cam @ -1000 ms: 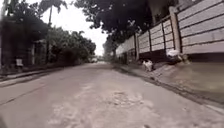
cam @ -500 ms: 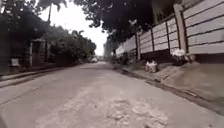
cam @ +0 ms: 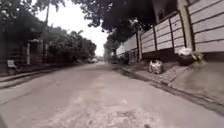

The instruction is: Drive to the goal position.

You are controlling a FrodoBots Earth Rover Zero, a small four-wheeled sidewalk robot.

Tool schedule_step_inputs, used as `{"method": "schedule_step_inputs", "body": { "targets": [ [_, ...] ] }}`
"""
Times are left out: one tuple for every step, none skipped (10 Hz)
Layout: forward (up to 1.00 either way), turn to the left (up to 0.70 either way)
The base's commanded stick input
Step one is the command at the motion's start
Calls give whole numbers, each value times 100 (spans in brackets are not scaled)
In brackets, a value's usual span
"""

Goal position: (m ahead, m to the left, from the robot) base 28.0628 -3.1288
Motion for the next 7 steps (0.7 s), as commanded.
{"method": "schedule_step_inputs", "body": {
  "targets": [
    [70,24],
    [70,28],
    [70,2],
    [70,0],
    [70,0],
    [70,0],
    [70,0]
  ]
}}
